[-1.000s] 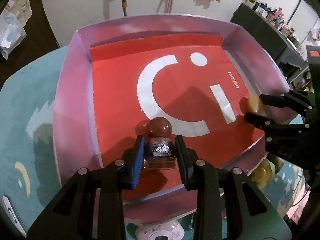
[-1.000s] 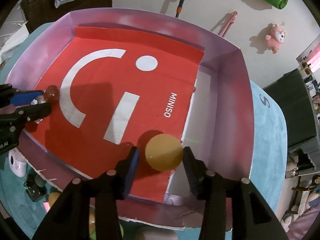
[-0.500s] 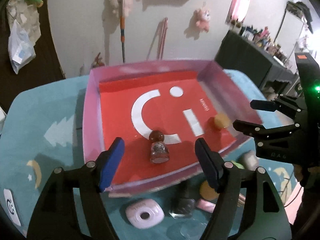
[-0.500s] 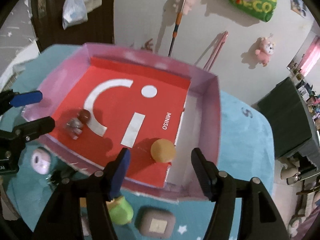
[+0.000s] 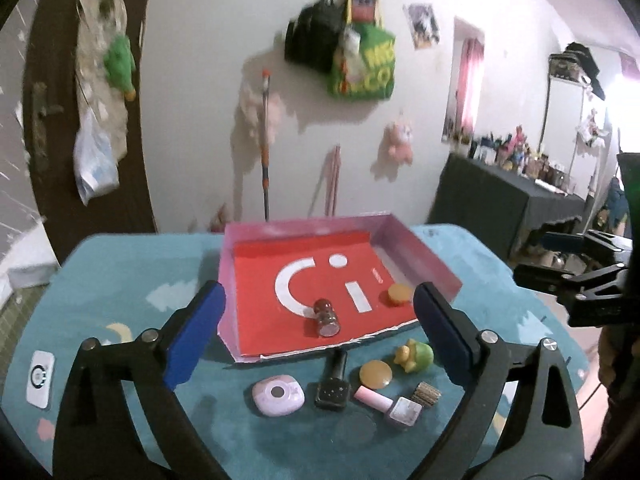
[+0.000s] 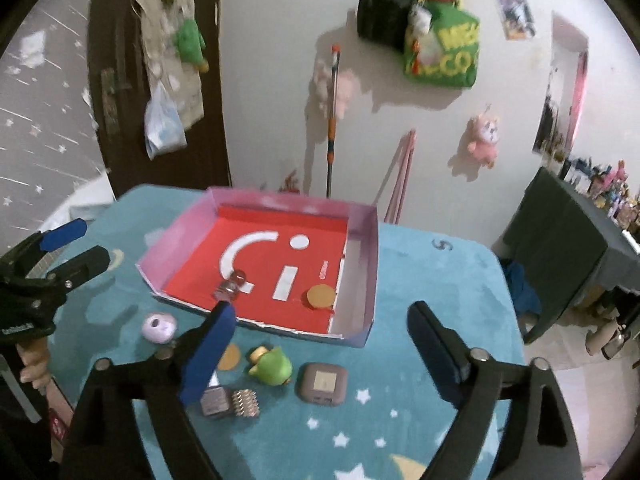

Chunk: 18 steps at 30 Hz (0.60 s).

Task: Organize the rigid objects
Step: 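Open both tools and lift them back out of the pink box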

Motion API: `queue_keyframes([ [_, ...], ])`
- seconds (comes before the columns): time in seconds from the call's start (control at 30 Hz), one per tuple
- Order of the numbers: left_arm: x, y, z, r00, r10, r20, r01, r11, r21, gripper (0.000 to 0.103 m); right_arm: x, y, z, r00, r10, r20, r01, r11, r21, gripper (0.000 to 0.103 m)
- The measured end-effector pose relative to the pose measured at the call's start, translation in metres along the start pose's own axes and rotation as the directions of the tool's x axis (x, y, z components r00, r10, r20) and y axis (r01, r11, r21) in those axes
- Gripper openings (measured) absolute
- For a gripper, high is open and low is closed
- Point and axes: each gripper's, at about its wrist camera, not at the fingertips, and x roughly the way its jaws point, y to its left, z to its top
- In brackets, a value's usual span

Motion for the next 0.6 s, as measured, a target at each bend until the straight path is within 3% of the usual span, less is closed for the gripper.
queue_keyframes([
  [0.13, -0.029, -0.008, -0.017, 0.998, 0.021, 0.060, -0.022, 1.000, 0.001, 0.099, -0.032, 0.011, -0.022, 0.996, -0.026, 0.085, 0.027, 1.000, -0.006, 0.103],
  [0.37, -0.047, -0.016, -0.061, 0.996, 0.053, 0.077, -0.052, 0.998, -0.026, 0.099, -0.049, 0.028, -0.075, 0.987, -0.033, 0.155, 0.031, 0.999, 0.012, 0.103],
  [0.6, -0.027, -0.019, -0.111, 0.999, 0.028, -0.018, -0.029, 0.998, -0.052, 0.099, -0.019, 0.033, -0.125, 0.989, -0.028, 0.145, 0.015, 0.996, 0.092, 0.103],
])
